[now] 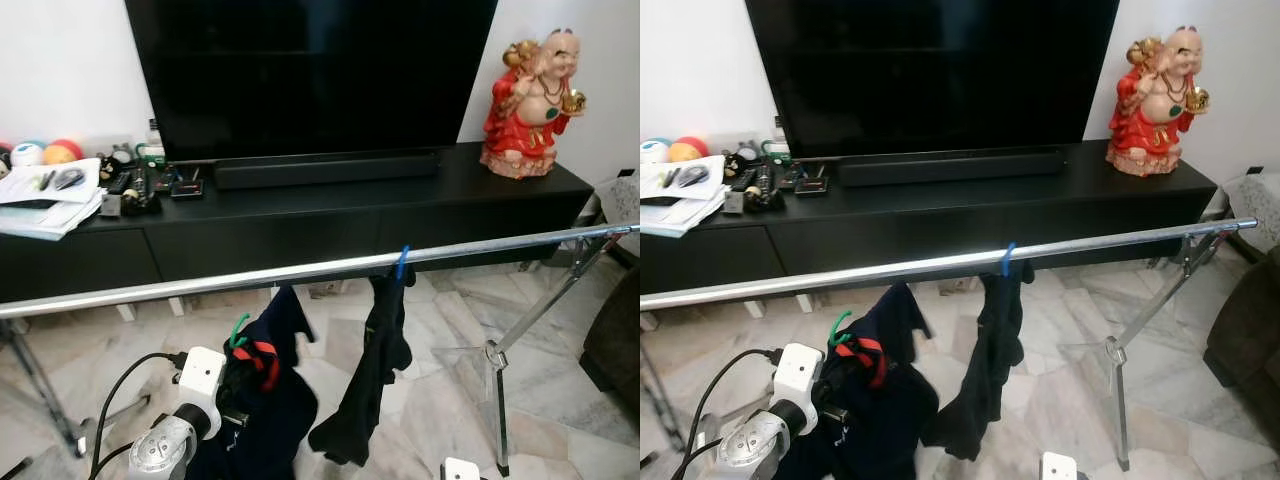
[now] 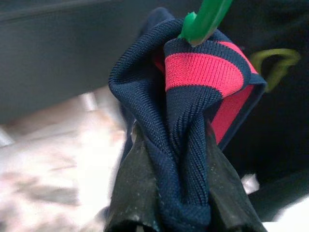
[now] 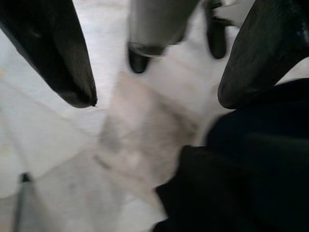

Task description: Hang hanger

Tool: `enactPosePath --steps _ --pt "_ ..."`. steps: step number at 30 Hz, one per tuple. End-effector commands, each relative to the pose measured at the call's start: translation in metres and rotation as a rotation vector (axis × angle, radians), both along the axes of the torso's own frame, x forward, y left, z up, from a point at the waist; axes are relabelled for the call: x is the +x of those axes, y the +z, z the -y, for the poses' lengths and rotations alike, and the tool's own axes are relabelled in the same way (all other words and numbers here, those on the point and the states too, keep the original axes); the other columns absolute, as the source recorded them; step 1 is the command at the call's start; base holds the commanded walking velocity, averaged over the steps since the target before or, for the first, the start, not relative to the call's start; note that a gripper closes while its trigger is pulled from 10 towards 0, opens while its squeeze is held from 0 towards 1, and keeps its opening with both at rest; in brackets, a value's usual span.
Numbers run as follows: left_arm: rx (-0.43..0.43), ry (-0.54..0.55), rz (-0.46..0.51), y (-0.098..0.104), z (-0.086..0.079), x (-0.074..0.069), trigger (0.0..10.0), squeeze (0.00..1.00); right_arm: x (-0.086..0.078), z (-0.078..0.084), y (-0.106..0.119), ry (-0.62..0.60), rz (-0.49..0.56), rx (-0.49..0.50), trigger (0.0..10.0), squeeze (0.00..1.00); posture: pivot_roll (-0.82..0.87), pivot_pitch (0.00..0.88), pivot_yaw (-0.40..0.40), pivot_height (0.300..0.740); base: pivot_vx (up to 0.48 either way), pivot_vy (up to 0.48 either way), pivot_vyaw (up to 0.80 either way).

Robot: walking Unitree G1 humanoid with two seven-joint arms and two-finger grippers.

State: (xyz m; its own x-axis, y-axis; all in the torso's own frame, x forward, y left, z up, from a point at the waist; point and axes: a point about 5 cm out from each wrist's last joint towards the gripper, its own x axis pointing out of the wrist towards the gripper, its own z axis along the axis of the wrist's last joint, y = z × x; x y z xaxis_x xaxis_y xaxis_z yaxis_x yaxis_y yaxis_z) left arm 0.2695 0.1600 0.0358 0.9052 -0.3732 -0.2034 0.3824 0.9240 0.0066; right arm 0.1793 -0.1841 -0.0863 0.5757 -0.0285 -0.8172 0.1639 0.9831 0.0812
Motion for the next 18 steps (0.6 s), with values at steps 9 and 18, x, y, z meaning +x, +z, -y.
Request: enactPosePath --steps 9,18 --pt "0.042 -0.187 0.038 0.017 0.011 0.009 10.0 0.0 -0.01 0.002 -0.004 -0.003 -0.016 0.003 10.0 0.0 0.08 0.023 -0.024 0.74 0.0 0.0 0.0" --pt "0.071 -0.2 0.06 0.026 0.014 0.023 10.0 0.0 -0.013 0.009 -0.004 -0.008 -0.019 -0.003 10.0 0.0 0.07 0.025 -0.022 0.74 0.0 0.0 0.0"
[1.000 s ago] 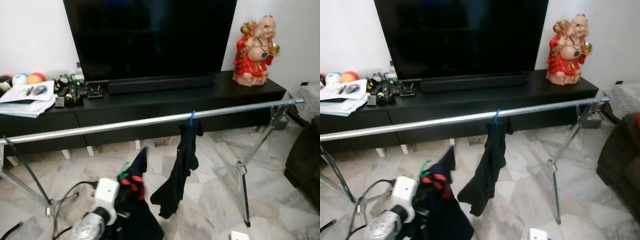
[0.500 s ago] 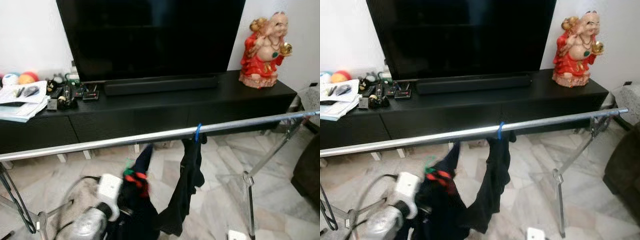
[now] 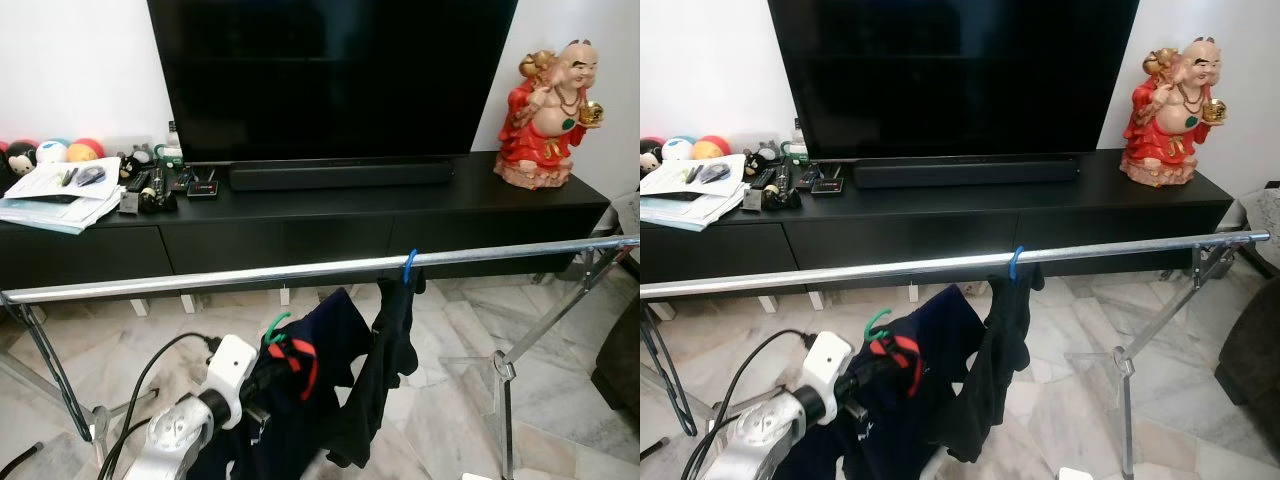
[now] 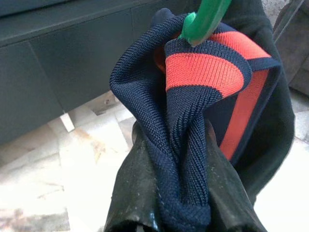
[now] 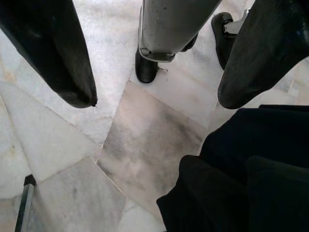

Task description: Hang hanger

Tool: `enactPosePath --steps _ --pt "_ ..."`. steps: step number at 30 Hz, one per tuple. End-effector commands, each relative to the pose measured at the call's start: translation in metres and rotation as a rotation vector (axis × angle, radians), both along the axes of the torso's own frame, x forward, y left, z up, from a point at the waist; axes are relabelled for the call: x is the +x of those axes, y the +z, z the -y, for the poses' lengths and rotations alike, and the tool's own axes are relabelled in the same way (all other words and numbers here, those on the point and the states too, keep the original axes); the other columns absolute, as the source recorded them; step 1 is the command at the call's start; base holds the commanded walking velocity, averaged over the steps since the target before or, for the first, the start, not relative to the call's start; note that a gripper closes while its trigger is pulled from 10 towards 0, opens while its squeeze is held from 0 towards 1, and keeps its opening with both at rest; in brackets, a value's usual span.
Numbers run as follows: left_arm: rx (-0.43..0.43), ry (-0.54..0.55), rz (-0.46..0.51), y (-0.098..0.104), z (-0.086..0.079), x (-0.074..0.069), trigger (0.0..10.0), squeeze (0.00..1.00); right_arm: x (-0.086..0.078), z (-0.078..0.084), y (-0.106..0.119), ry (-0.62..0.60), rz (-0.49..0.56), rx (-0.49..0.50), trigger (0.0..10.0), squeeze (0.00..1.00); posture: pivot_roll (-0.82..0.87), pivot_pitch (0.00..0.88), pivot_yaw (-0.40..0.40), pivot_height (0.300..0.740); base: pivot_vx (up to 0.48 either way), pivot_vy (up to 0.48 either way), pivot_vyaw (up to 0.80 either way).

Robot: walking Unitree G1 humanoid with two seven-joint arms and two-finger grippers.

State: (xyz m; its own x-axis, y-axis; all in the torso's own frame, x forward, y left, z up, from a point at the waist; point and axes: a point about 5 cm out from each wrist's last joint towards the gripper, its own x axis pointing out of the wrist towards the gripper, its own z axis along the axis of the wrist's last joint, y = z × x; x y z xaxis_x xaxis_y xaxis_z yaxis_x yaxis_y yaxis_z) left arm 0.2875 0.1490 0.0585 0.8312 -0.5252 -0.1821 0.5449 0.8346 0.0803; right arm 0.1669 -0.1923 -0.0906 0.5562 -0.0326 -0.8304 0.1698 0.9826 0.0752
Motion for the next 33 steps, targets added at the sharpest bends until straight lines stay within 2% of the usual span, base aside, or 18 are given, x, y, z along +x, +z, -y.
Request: enactPosePath --steps 1,4,7,13,18,20,24,30,33 --pt "0.007 -0.006 0.015 0.006 0.005 0.008 10.0 0.0 0.0 0.001 0.0 -0.004 0.005 0.0 10.0 0.0 0.07 0.024 -0.022 0.74 0.0 0.0 0.0" --pt "0.005 0.001 0.022 0.008 0.008 0.012 10.0 0.0 0.0 0.001 0.0 -0.003 0.005 0.0 10.0 0.0 0.08 0.023 -0.024 0.74 0.0 0.0 0.0" --pt "0.001 0.097 0.041 0.015 0.009 0.027 10.0 0.0 0.0 -0.001 0.0 0.029 -0.002 -0.013 10.0 0.0 0.08 0.021 -0.024 0.74 0.0 0.0 0.0" --pt "-0.02 0.169 0.055 0.021 0.009 0.037 10.0 0.0 0.002 -0.006 0.0 0.026 0.001 -0.006 10.0 0.0 0.07 0.021 -0.021 0.74 0.0 0.0 0.0" --pt "-0.021 0.201 0.058 0.023 0.007 0.041 10.0 0.0 0.003 -0.012 0.0 0.028 0.001 -0.001 10.0 0.0 0.07 0.019 -0.019 0.74 0.0 0.0 0.0" --pt "-0.012 0.249 0.055 0.023 0.003 0.044 10.0 0.0 0.003 -0.016 -0.001 0.029 0.001 0.003 10.0 0.0 0.07 0.019 -0.019 0.74 0.0 0.0 0.0" --pt "0.011 0.328 0.06 0.023 -0.005 0.047 10.0 0.0 0.004 -0.016 0.0 0.042 0.0 0.0 10.0 0.0 0.07 0.019 -0.019 0.74 0.0 0.0 0.0" --pt "0.022 0.363 0.052 0.022 -0.008 0.048 10.0 0.0 0.009 -0.014 0.002 0.039 0.005 -0.002 10.0 0.0 0.07 0.022 -0.017 0.74 0.0 0.0 0.0" --pt "0.017 0.424 0.046 0.02 -0.012 0.05 10.0 0.0 0.013 -0.012 0.004 0.038 0.01 -0.005 10.0 0.0 0.07 0.023 -0.016 0.74 0.0 0.0 0.0"
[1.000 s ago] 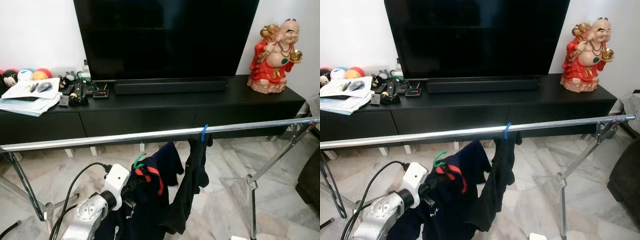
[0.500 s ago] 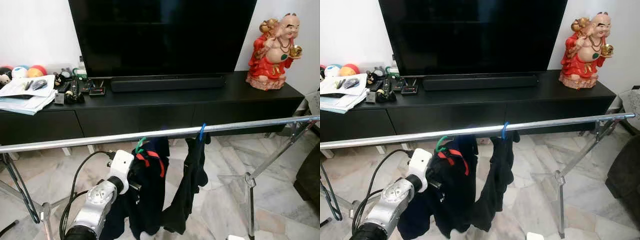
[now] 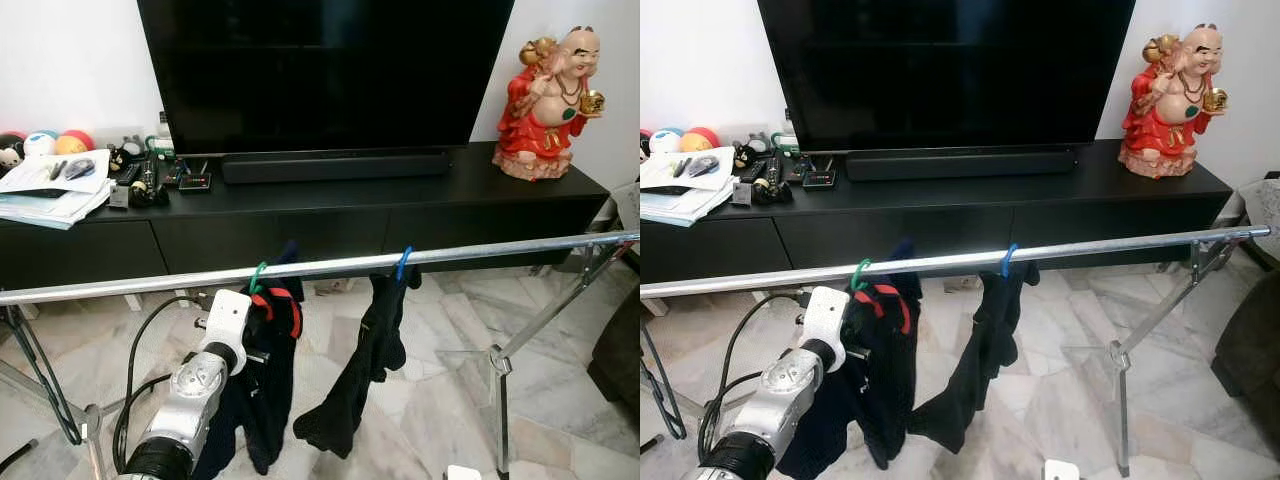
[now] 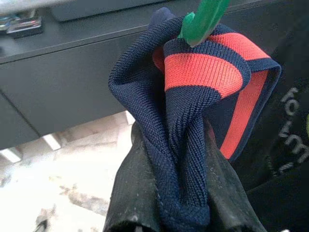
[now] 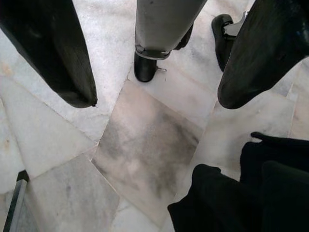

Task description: Hang hanger

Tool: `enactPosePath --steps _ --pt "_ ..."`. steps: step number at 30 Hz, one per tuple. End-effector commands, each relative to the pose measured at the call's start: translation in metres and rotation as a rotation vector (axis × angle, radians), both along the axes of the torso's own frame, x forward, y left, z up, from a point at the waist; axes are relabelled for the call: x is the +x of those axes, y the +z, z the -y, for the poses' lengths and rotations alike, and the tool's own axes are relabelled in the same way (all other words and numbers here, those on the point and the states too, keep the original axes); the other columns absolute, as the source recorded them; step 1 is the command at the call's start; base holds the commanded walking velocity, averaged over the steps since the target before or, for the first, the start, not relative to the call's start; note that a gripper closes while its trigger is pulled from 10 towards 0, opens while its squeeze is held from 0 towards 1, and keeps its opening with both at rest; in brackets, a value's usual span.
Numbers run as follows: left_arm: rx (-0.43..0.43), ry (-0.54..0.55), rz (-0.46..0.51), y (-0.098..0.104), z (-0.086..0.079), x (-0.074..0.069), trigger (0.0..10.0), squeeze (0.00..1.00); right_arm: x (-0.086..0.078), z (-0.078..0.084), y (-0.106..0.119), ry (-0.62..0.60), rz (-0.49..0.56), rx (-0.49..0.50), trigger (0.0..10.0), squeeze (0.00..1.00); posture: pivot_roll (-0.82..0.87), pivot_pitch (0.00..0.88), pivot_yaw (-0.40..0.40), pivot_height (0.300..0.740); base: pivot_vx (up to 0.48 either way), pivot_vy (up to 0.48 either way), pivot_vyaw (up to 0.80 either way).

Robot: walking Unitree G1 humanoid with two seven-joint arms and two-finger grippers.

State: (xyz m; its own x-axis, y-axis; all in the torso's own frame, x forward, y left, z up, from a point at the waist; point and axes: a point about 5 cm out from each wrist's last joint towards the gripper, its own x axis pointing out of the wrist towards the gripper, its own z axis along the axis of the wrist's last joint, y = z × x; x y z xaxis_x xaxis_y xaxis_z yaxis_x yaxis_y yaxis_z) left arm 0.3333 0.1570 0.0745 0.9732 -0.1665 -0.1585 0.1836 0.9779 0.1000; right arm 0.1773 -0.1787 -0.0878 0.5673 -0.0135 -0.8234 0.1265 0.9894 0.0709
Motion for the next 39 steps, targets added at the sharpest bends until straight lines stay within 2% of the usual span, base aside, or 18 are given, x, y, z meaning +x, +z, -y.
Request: enactPosePath --steps 1,8,11,15,18,20,30,39 --pt "0.006 0.049 0.015 0.004 -0.005 0.004 10.0 0.0 0.003 0.001 0.001 -0.005 -0.001 0.001 10.0 0.0 0.07 0.023 -0.016 0.74 0.0 0.0 0.0" --pt "0.008 0.101 -0.014 0.0 -0.009 0.005 10.0 0.0 0.008 0.002 0.004 -0.002 0.013 0.001 10.0 0.0 0.07 0.02 -0.013 0.74 0.0 0.0 0.0" --pt "0.021 0.114 -0.063 -0.008 -0.013 0.002 10.0 0.0 0.01 0.003 0.005 0.0 0.015 -0.001 10.0 0.0 0.08 0.018 -0.012 0.74 0.0 0.0 0.0" --pt "0.037 0.061 -0.122 -0.017 -0.013 -0.004 10.0 0.0 0.01 0.003 0.005 0.001 0.013 -0.001 10.0 0.0 0.08 0.019 0.002 0.74 0.0 0.0 0.0" --pt "0.059 -0.027 -0.141 -0.022 -0.01 -0.01 10.0 0.0 0.008 0.0 0.003 0.0 0.008 0.004 10.0 0.0 0.08 0.02 0.013 0.74 0.0 0.0 0.0" --pt "0.065 -0.044 -0.143 -0.022 -0.011 -0.011 10.0 0.0 0.005 -0.003 0.002 -0.001 0.002 0.008 10.0 0.0 0.08 0.019 0.019 0.74 0.0 0.0 0.0" --pt "0.054 -0.015 -0.191 -0.025 -0.015 -0.012 10.0 0.0 -0.003 -0.009 -0.002 -0.004 -0.015 0.018 10.0 0.0 0.08 0.011 0.025 0.74 0.0 0.0 0.0" --pt "0.04 0.001 -0.185 -0.026 -0.013 -0.012 10.0 0.0 -0.004 -0.004 -0.002 -0.007 -0.016 0.009 10.0 0.0 0.08 0.009 0.01 0.74 0.0 0.0 0.0"
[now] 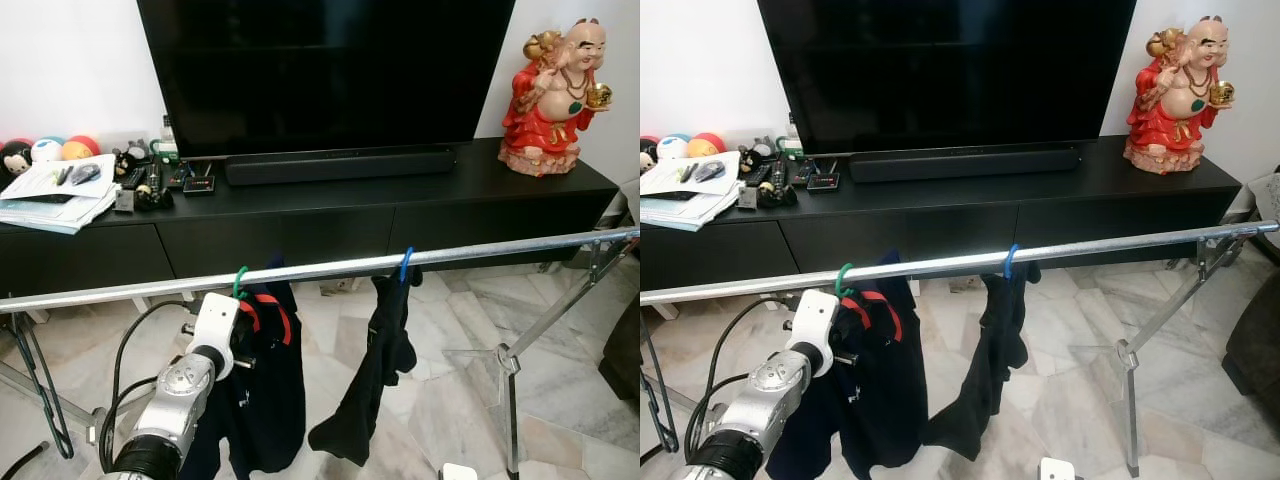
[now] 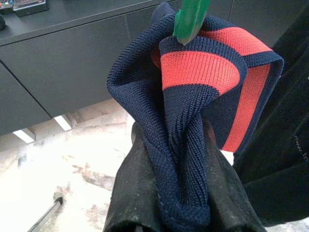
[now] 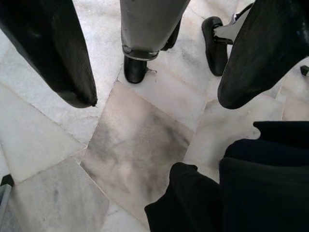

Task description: Hang hanger

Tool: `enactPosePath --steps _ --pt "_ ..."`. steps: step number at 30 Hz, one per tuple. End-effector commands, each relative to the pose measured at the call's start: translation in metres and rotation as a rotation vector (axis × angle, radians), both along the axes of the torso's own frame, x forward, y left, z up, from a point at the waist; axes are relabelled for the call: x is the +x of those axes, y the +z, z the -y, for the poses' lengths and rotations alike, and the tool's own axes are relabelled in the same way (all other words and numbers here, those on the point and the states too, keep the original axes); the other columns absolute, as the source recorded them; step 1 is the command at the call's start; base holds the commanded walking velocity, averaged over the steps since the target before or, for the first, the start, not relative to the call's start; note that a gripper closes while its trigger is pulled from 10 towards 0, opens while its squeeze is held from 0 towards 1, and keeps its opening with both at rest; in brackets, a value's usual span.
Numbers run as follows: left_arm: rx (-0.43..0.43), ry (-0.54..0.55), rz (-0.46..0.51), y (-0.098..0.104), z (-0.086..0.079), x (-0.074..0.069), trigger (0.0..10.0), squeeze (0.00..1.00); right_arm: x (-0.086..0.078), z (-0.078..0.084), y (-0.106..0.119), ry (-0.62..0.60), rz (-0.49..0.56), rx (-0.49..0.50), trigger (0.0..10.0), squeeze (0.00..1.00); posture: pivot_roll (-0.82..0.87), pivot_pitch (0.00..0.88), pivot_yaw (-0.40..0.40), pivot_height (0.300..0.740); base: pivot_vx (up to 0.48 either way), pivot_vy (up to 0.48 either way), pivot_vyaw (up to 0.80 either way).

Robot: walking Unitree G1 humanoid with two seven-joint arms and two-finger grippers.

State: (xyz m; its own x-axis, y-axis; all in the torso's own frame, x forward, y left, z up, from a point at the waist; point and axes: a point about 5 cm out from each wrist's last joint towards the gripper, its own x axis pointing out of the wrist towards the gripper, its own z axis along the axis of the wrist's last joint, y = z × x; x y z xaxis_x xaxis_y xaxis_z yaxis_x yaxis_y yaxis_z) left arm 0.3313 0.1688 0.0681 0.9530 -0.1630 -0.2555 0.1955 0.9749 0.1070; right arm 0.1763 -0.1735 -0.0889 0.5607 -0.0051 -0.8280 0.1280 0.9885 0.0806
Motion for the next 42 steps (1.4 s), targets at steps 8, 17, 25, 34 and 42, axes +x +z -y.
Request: enactPosePath --steps 8,17,25,34,42 --pt "-0.01 0.032 -0.076 -0.018 -0.003 -0.011 10.0 1.0 -0.002 0.012 0.001 0.0 -0.004 -0.014 10.0 0.0 0.08 0.012 -0.004 0.74 0.0 0.0 0.0" --pt "-0.017 0.053 -0.062 -0.017 -0.004 -0.012 10.0 1.0 0.006 0.006 0.003 0.011 0.015 -0.011 10.0 0.0 0.08 0.014 -0.008 0.74 0.0 0.0 0.0" --pt "-0.02 0.049 0.005 -0.007 -0.009 -0.014 10.0 1.0 0.013 -0.01 0.005 0.018 0.019 -0.003 10.0 0.0 0.07 0.013 -0.007 0.74 0.0 0.0 0.0" --pt "-0.013 0.048 0.151 0.016 -0.025 -0.034 10.0 1.0 0.016 -0.013 0.006 0.023 0.028 -0.002 10.0 0.0 0.09 0.02 -0.007 0.74 0.0 0.0 0.0" --pt "-0.008 0.075 0.259 0.033 -0.027 -0.054 10.0 1.0 0.012 -0.019 0.004 0.024 0.036 -0.001 10.0 0.0 0.08 0.02 -0.007 0.74 0.0 0.0 0.0"
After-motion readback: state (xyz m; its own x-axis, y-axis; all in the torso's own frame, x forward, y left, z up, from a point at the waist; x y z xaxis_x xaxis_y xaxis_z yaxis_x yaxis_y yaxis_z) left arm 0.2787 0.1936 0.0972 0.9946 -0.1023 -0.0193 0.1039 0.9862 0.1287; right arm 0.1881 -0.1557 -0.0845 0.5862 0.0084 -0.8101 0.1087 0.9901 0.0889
